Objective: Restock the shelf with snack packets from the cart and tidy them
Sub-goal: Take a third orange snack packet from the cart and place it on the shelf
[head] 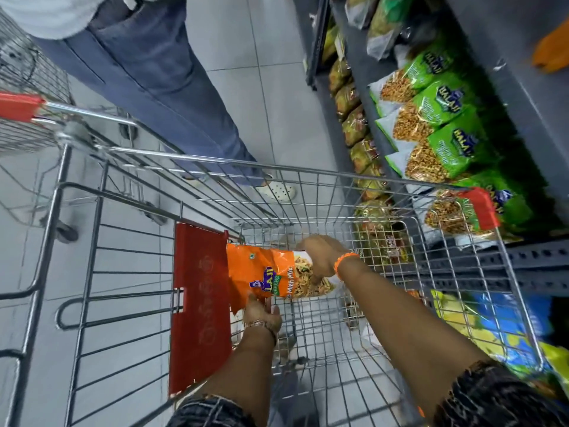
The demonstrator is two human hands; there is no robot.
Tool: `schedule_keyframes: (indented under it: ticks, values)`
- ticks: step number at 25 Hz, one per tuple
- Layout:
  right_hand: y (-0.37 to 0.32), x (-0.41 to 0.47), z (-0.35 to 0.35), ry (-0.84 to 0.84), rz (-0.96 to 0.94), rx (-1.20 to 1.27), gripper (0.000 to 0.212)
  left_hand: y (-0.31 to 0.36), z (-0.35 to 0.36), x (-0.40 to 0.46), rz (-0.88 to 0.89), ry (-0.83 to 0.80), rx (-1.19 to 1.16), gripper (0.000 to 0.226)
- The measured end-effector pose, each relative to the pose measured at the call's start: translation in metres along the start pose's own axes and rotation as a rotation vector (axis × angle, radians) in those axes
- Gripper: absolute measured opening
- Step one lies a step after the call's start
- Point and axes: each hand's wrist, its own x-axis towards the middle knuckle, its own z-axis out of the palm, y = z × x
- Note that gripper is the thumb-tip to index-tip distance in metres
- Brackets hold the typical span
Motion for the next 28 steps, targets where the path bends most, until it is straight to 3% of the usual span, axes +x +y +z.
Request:
schedule_keyframes:
  ticks: [2, 4, 11, 14, 17, 21, 25, 28]
  values:
    - [0.013, -0.012, 0.000, 0.070, 0.002, 0.100, 0.079, -0.001, 0.003, -0.010, 0.050, -0.044, 0.070, 0.029]
    - [0.027, -0.025, 0.003, 0.119, 0.015, 0.222, 0.082, 0.002, 0.007, -0.026, 0.116, -0.088, 0.137, 0.035]
    - [0.074, -0.108, -0.001, 0.303, 0.065, 0.738, 0.061, 0.005, 0.064, -0.137, 0.489, -0.547, 0.280, 0.029]
    - [0.069, -0.149, -0.014, 0.414, 0.045, 0.869, 0.048, 0.009, 0.090, -0.193, 0.571, -0.661, 0.356, 0.021]
    - [0.054, -0.204, -0.035, 0.557, 0.001, 1.047, 0.049, 0.011, 0.106, -0.257, 0.669, -0.861, 0.416, 0.015]
    - [0.029, -0.294, -0.062, 0.772, -0.098, 1.187, 0.053, -0.003, 0.114, -0.367, 0.660, -1.092, 0.466, 0.020]
    - [0.010, -0.378, -0.078, 1.034, -0.118, 1.221, 0.041, -0.031, 0.110, -0.463, 0.587, -1.146, 0.478, 0.019]
    - [0.000, -0.433, -0.080, 1.227, -0.140, 1.255, 0.041, -0.054, 0.106, -0.519, 0.545, -1.242, 0.565, 0.033]
